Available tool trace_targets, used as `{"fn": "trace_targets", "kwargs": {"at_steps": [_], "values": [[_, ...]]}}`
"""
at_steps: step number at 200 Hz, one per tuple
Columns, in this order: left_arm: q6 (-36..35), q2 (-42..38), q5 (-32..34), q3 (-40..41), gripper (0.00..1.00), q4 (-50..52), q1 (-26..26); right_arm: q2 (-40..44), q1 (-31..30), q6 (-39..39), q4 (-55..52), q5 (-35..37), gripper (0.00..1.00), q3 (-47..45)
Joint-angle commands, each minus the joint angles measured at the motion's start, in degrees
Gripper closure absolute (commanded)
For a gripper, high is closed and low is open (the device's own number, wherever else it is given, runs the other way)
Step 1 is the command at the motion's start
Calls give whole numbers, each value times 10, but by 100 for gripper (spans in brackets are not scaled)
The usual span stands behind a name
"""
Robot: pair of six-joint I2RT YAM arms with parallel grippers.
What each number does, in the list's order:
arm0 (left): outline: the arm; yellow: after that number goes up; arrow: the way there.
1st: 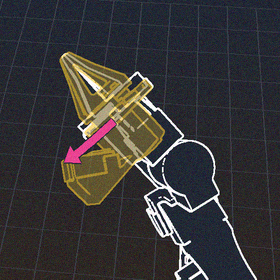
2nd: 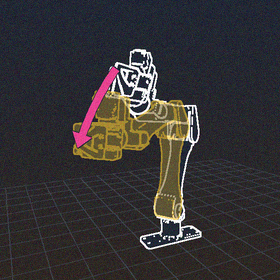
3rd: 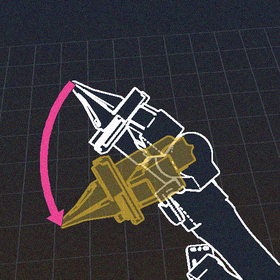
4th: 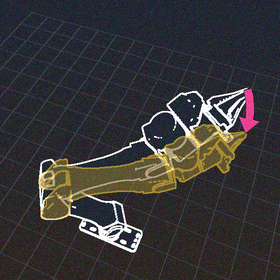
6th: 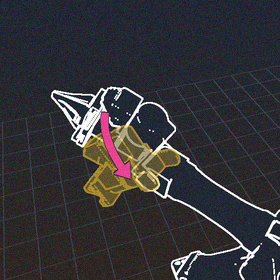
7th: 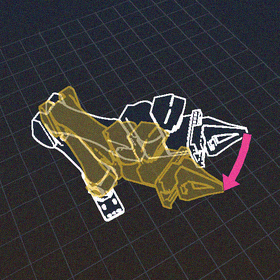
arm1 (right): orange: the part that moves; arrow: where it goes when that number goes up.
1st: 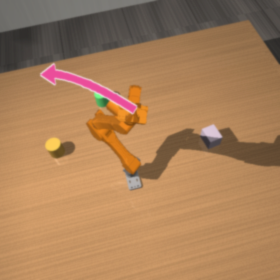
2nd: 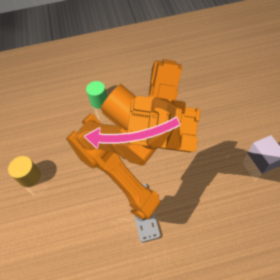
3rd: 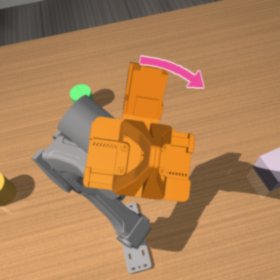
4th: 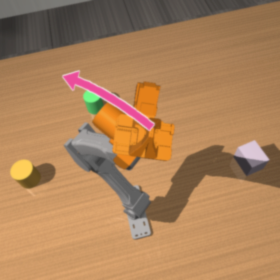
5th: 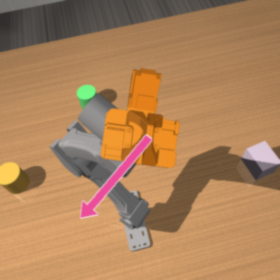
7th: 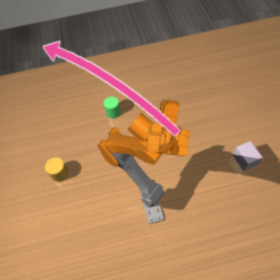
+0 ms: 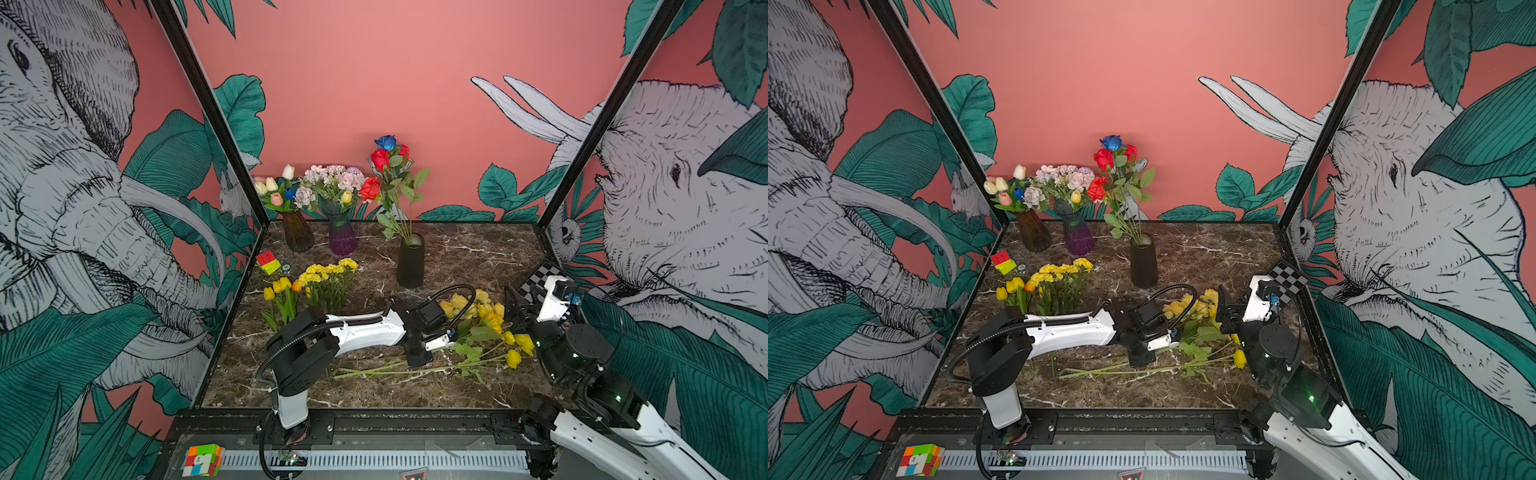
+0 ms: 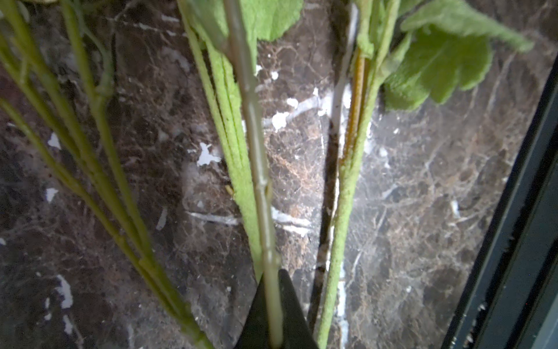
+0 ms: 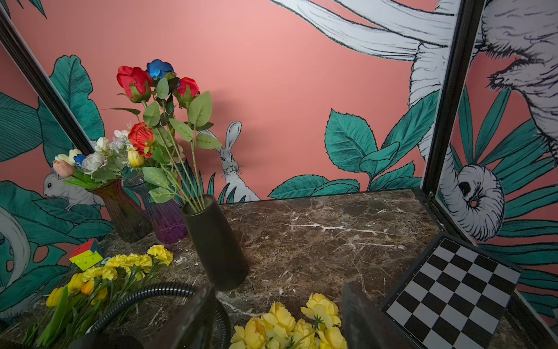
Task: Pick out yellow flowers from the vase
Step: Place the flower at the center of the board.
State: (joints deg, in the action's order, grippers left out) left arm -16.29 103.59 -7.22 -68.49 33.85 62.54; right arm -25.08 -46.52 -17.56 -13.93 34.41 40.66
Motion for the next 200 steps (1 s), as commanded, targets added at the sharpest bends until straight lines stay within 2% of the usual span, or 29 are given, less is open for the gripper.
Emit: {"fn": "trace_targets", "kwargs": {"at_steps": [1,49,78,101,109,132,152,186,200], "values": [[-10,-13,12,-6,81,-10,1,-1,-2,-4,30,-2,35,-1],[-9,-58,37,20,73,-39,0,-4,-2,-2,31,-2,35,-1],[3,-136,49,72,59,-106,-9,-8,-2,1,32,-5,34,-1],[47,-227,29,135,52,-197,-59,-14,-2,0,34,-12,34,-2],[68,-259,23,153,47,-227,-83,-16,-2,-2,37,-14,34,-4],[101,-320,75,186,33,-300,-134,-24,-2,-5,48,-21,34,-8],[111,-326,116,186,18,-340,-166,-32,-2,-9,58,-28,33,-11],[164,-277,83,166,3,-427,-233,-40,-2,-14,55,-40,32,-8],[177,-248,67,156,1,-472,-248,-39,-2,-16,50,-41,31,-8]]}}
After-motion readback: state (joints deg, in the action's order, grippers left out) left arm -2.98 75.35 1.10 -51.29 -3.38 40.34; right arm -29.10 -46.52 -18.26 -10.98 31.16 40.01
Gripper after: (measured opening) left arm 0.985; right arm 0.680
